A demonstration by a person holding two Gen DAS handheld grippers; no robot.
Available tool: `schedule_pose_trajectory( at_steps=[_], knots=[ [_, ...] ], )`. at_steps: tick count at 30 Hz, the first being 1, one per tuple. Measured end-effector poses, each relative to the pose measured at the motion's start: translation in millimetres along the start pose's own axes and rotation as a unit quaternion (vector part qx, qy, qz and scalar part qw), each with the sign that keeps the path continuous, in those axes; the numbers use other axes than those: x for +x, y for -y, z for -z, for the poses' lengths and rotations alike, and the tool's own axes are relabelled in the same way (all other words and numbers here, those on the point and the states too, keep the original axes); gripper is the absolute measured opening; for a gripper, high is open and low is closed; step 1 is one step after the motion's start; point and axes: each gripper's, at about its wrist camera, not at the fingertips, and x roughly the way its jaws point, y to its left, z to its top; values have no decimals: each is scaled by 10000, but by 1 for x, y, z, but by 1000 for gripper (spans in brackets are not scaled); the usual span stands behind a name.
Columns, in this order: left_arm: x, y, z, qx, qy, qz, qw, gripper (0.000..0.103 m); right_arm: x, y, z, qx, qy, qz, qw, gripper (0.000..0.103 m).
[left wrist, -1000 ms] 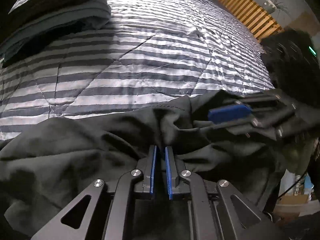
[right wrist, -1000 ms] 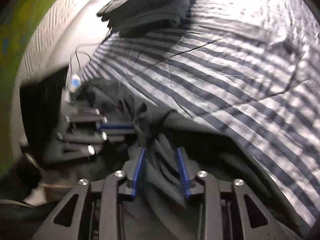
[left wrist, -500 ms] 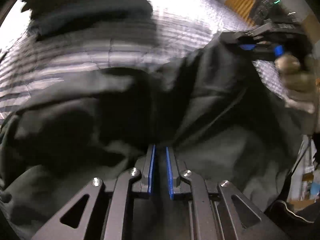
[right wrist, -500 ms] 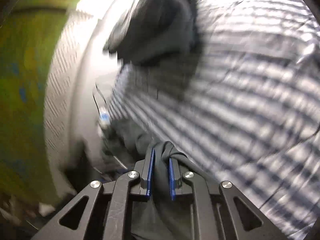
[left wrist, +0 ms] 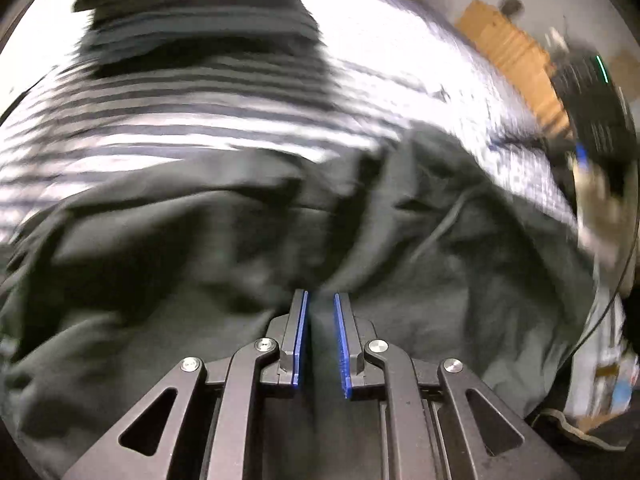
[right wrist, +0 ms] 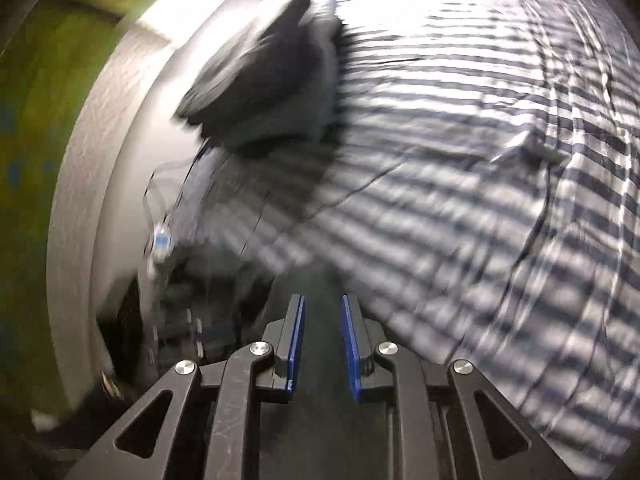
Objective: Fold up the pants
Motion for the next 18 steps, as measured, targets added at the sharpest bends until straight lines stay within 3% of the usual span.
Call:
schedule_pose_trajectory(
  at_steps=[3, 5, 6, 7, 8, 10, 13, 18],
  knots=[
    [-47, -31, 16, -631, 570, -33, 9964, 14, 6, 3, 25, -93, -252, -193, 9995, 19],
    [-78, -59, 31, -1032, 918, -516, 9891, 20, 20, 18, 39, 11, -416, 807, 9959, 19],
    [-87, -75, 40, -1233, 965, -867, 9839, 26, 23, 25, 43, 93, -428, 1146, 9925, 11],
    [-93, -91, 50, -1424, 935, -1217, 9778, 26, 18, 30, 45, 234, -286, 1048, 9938, 11],
    [-100, -111, 62, -1751, 897, -1298, 9718, 25, 9, 33, 47, 424, -120, 1003, 9940, 11],
    [-115, -136, 80, -2239, 995, -1126, 9630, 24, -9, 25, 51, 451, 229, 1005, 9936, 15],
    [-131, -124, 85, -2092, 1257, -1258, 9616, 25, -29, -8, 70, 48, 402, 1123, 9928, 15],
    [-121, -66, 64, -1373, 1303, -1005, 9768, 40, -49, -40, 120, -567, 547, 1829, 9800, 20]
  ],
)
